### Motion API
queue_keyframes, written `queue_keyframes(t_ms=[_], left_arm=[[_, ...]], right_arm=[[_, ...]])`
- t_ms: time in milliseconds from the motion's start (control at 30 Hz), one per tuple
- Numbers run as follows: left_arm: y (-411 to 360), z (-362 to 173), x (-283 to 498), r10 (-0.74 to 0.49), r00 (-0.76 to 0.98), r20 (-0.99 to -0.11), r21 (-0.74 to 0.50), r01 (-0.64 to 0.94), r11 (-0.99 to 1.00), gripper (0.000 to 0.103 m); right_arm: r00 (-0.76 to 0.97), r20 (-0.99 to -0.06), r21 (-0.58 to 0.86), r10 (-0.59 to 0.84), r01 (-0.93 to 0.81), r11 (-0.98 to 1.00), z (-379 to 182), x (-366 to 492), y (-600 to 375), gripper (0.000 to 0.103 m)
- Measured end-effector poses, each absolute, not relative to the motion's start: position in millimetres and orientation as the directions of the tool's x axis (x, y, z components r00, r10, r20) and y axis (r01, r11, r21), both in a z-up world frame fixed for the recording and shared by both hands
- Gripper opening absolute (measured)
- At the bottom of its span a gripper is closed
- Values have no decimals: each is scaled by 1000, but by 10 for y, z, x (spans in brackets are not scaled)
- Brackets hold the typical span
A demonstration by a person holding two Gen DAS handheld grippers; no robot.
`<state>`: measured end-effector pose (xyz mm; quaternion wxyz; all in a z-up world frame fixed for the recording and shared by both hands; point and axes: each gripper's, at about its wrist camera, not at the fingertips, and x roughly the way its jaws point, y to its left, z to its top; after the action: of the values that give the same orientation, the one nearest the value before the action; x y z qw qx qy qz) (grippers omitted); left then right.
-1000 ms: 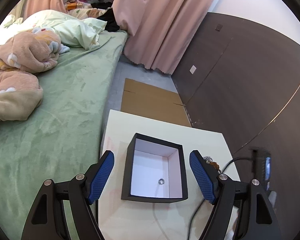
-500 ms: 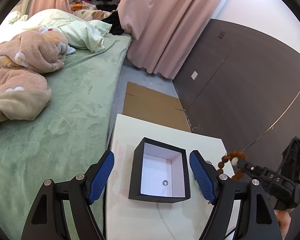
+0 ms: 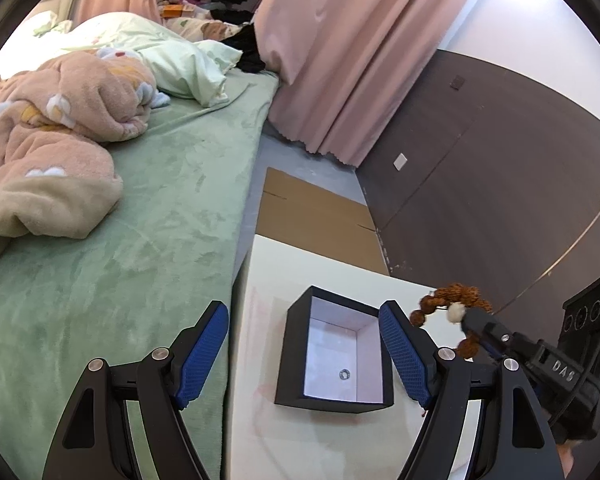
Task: Organize jewelry
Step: 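Lift the brown bracelet into the black box and open the right gripper, then grasp the white mesh pouch with the left gripper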
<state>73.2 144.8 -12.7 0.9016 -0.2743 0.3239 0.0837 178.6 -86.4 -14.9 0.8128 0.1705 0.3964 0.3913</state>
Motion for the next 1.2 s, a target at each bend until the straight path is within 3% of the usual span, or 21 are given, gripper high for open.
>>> queue_keyframes(t_ms=[67, 167, 233, 367, 433, 1067, 1100, 1133, 1200], left_arm=[[1484, -138, 721, -26, 776, -630, -448, -336, 829, 79], [1513, -152, 707, -20, 776, -630, -452, -346, 822, 89], [1512, -154, 714, -13, 777, -630, -448, -349, 823, 92], [1487, -169, 726, -14, 772, -636, -442, -349, 826, 92], [1465, -170, 736, -18, 771, -636, -444, -346, 827, 92], [680, -258, 1067, -52, 750, -659, -339, -234, 911, 92], [624, -268, 1090, -59, 750, -659, -335, -223, 915, 92], [581, -275, 1107, -63, 749, -659, -333, -216, 918, 92], [475, -290, 1145, -71, 750, -658, -323, -196, 926, 92]], right_arm=[[359, -529, 579, 769, -509, 636, -208, 1800, -698, 20], [326, -592, 548, 737, -508, 665, -312, 1817, -490, 24], [292, -628, 542, 721, -501, 675, -399, 1837, -417, 38], [290, -609, 572, 738, -484, 662, -418, 1847, -563, 40], [305, -606, 570, 735, -478, 668, -400, 1847, -648, 46], [479, -626, 530, 615, -317, 786, -251, 1861, -1754, 48], [480, -632, 530, 608, -305, 791, -259, 1872, -1801, 56], [482, -640, 527, 598, -291, 799, -268, 1885, -1854, 70], [500, -650, 520, 573, -258, 814, -281, 1899, -1994, 82]])
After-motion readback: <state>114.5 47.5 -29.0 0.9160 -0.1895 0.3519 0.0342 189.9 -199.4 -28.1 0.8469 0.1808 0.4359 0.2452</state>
